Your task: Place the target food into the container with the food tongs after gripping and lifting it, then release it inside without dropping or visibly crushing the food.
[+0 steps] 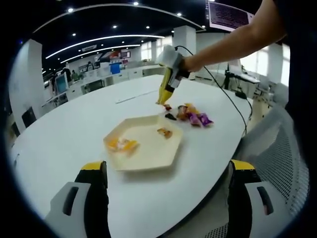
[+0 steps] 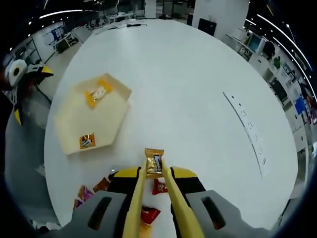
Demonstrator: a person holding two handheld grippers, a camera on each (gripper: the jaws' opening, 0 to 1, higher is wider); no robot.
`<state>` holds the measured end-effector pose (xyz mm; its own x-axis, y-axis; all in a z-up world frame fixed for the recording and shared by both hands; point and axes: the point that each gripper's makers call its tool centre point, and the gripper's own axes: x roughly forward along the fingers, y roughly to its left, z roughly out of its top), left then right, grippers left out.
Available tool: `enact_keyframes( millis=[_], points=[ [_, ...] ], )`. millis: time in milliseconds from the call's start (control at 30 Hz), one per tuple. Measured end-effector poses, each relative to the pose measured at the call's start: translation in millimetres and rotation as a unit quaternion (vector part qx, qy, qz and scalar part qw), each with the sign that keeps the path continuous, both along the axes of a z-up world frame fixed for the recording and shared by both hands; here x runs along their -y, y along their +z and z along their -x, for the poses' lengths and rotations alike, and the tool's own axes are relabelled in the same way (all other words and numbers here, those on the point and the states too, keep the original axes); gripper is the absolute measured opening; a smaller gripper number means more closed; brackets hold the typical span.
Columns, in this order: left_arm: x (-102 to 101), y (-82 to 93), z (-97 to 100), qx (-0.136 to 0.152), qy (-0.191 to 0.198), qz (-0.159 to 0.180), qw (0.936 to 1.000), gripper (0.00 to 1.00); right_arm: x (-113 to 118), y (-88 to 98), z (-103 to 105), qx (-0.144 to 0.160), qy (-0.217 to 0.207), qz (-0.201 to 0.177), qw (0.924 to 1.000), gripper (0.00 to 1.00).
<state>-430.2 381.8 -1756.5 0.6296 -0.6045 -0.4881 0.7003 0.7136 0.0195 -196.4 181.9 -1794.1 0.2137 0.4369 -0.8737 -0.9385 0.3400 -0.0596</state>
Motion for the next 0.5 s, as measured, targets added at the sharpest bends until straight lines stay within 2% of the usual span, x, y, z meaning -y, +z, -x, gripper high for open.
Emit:
enact_keyframes(
  millis=[300, 500],
  points=[
    [2, 3.2, 0.1, 0.006, -0.006, 0.009, 0.9999, 0.99, 1, 23.2, -2, 0.002, -0.007, -0.001, 1.0000, 0.22],
    [2, 6.1, -0.1, 0.012, -0.007, 0.012, 0.9998, 0.99, 0, 44.9, -4, -0.003, -0.009, -0.009, 0.9999, 0.22]
  ],
)
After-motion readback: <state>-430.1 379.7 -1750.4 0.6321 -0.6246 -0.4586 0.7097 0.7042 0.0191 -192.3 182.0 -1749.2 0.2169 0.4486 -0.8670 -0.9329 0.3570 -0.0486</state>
